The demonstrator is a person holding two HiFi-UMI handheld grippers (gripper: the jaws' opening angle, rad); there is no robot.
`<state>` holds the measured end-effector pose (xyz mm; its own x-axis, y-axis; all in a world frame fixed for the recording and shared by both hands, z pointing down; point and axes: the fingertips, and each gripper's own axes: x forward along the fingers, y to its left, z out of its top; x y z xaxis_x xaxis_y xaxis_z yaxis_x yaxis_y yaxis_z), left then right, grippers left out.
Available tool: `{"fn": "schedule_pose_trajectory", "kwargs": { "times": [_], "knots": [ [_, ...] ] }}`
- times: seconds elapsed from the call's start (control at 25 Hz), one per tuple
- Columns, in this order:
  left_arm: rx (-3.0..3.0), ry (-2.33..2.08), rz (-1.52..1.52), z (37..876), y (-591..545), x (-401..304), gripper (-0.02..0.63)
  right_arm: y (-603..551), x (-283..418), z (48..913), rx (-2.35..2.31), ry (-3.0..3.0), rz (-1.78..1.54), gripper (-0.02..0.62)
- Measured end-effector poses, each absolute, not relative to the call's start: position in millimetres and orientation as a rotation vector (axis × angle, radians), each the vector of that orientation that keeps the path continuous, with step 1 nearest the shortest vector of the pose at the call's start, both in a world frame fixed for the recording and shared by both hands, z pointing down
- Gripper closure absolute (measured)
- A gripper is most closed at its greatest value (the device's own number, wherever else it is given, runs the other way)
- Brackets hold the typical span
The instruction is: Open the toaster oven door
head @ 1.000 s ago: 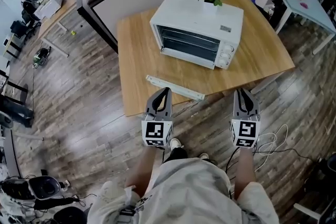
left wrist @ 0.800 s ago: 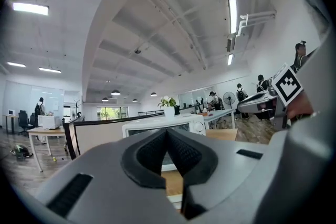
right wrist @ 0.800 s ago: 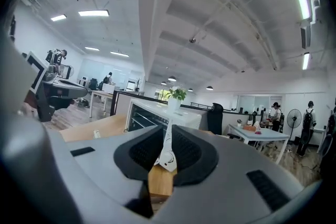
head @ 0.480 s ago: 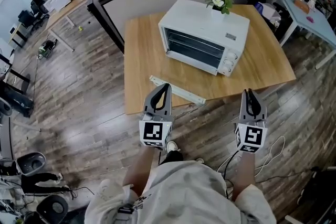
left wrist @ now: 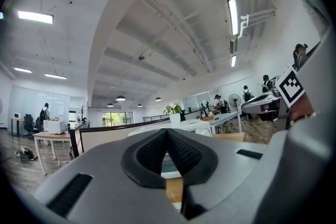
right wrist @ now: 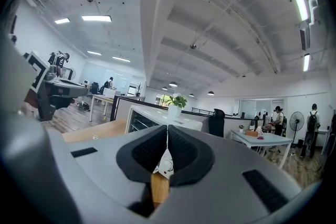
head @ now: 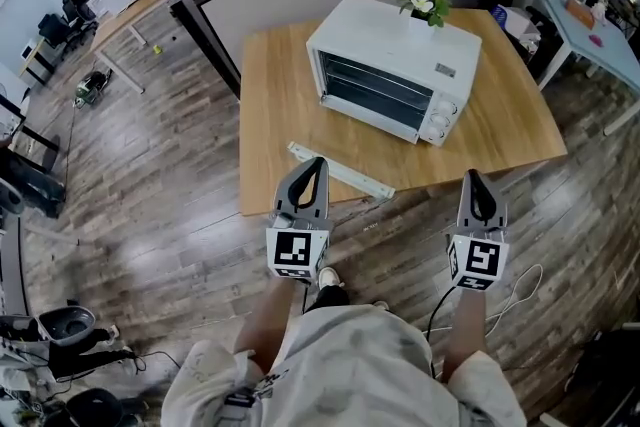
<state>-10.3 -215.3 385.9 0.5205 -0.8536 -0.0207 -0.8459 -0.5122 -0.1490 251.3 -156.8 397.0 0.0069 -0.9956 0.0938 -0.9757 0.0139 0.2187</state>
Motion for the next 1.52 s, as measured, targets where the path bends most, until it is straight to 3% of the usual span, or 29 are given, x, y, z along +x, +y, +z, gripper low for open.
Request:
{"fn": "schedule_pose_trajectory", "kwargs": {
  "times": [1.52],
  "knots": [
    [-2.627,1.481,-0.090,390,-209,0,0.592,-155,248,403,2.000,-2.104,-0.130,0.574]
  ]
}}
